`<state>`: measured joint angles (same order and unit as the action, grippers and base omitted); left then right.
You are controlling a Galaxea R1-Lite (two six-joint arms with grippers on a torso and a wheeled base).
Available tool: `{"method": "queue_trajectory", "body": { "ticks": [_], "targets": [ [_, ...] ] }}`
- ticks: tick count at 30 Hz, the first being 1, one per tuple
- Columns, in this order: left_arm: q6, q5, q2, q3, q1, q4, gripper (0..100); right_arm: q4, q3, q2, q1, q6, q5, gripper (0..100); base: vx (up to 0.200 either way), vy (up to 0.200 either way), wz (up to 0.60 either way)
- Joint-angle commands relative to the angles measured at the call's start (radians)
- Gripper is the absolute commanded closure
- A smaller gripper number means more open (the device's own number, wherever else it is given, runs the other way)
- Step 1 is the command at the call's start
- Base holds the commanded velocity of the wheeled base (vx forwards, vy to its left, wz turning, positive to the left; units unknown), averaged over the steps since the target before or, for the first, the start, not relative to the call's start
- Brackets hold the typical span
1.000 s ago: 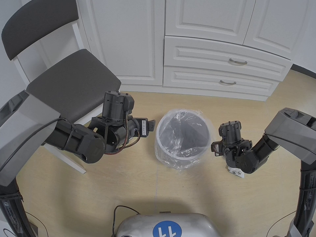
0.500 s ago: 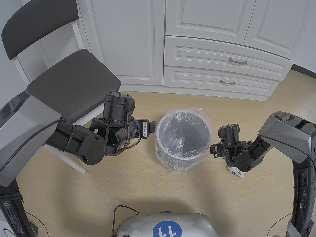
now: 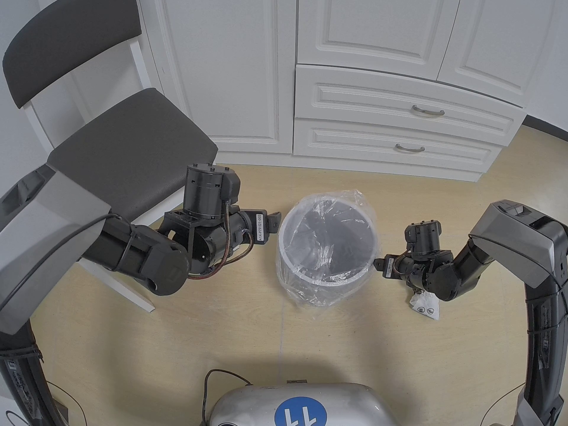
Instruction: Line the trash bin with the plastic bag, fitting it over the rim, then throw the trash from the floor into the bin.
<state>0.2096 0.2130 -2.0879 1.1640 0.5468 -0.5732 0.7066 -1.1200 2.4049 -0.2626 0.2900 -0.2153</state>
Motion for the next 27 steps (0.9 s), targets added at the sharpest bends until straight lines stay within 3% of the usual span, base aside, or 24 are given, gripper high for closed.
{"method": "queue_trajectory", "body": {
  "ticks": [1,11,27],
  "targets": [
    [0.002,-0.01,-0.021,-0.003,-0.011,-0.033,0,-0.002,0.005,-0.007,0.042,0.035,0.076,0,0.0,0.0,0.0],
    [0.001,-0.027,-0.021,-0.023,-0.015,-0.07,0,0.01,-0.001,0.039,0.103,0.106,0.255,0,0.0,0.0,0.0],
    [0.002,-0.047,-0.038,-0.026,-0.024,-0.114,0,0.001,-0.101,0.157,0.085,0.178,0.264,0,0.0,0.0,0.0]
  ]
}}
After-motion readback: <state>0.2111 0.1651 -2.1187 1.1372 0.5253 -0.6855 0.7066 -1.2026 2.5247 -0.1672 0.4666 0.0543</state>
